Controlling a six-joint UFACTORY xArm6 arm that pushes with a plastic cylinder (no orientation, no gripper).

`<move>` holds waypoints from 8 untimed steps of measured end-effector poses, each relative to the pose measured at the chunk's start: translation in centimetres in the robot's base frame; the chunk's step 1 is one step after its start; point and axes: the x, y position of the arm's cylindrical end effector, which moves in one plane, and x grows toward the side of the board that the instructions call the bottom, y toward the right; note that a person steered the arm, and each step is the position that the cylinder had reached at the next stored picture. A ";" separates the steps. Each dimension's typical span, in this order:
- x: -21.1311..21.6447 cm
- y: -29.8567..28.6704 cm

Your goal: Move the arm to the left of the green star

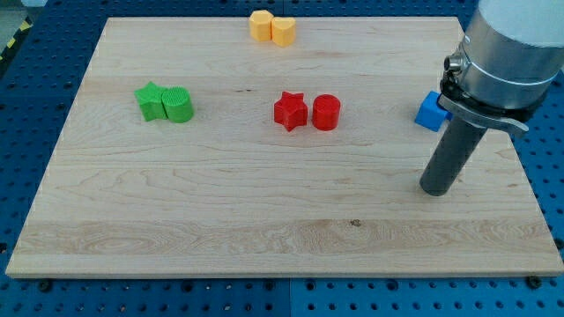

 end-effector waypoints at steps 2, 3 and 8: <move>-1.6 0.0; -3.8 0.0; -0.7 -29.5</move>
